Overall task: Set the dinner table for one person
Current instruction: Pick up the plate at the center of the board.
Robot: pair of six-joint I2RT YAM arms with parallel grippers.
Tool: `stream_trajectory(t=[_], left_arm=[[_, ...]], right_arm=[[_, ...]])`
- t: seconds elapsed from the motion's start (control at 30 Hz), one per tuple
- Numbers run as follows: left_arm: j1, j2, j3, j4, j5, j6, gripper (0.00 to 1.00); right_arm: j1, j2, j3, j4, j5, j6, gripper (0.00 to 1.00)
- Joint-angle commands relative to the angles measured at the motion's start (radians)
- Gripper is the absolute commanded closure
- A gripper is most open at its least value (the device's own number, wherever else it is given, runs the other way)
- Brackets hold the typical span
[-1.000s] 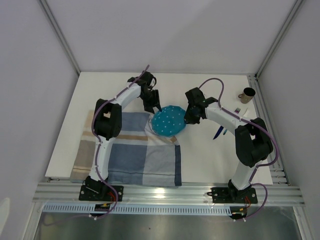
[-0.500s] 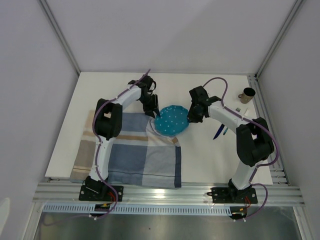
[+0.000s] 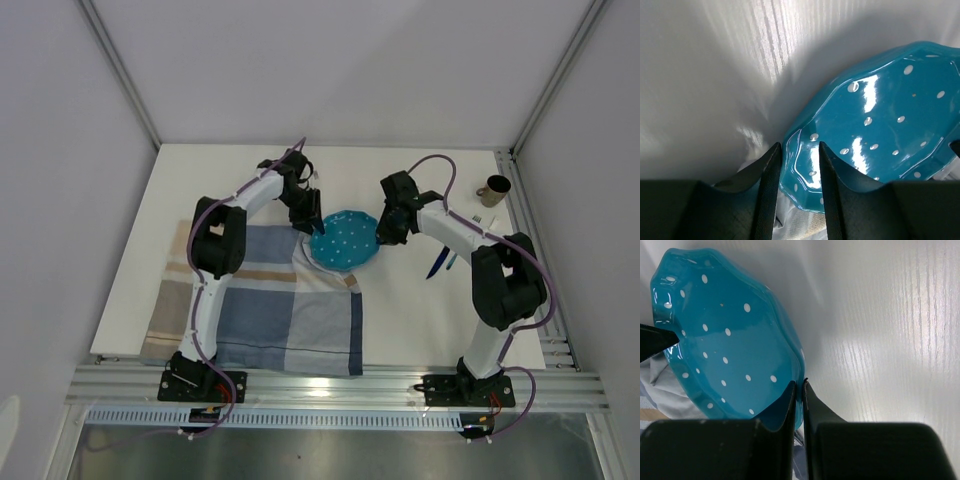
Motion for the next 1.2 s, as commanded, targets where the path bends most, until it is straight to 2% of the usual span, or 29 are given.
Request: stream_trajectory(t=[0.0,0.2,0.27,0.4,0.43,0.5,0.87,1.17], left_arm=[[-0.009,0.035,0.077,-0.031,0.061,0.059,0.61],[-0.026,0.055,0.117,-0.063,0.087,0.087,0.62],[-0.028,0.073,0.15,-0.085,0.096,0.096,0.66],[-0.035,0.095,0.183,-0.128,0.118,0.111,0.82],[-0.035,0.096,0.183,-0.131,0.119,0.111,0.93],[-0.04,0.098,0.189,-0.137,0.122,0.117,0.99],[-0.046,0.063,0.166,-0.067,0.159,0.087,1.0],[-0.046,0.007,0.232,-0.073,0.136,0.074,1.0]], right_arm=[[-0.001,0.017,0.063,0.055,-0.025,-0.01,1.0],[0.001,0.033,0.083,0.046,-0.028,-0.014,1.0],[0.001,0.038,0.094,0.043,-0.028,-0.017,1.0],[0.002,0.044,0.111,0.033,-0.028,-0.02,1.0],[0.002,0.044,0.113,0.03,-0.026,-0.022,1.0],[0.002,0.049,0.117,0.029,-0.028,-0.023,1.0],[0.005,0.04,0.105,0.033,-0.023,-0.04,1.0],[-0.001,0.027,0.139,0.029,-0.023,-0.054,1.0]])
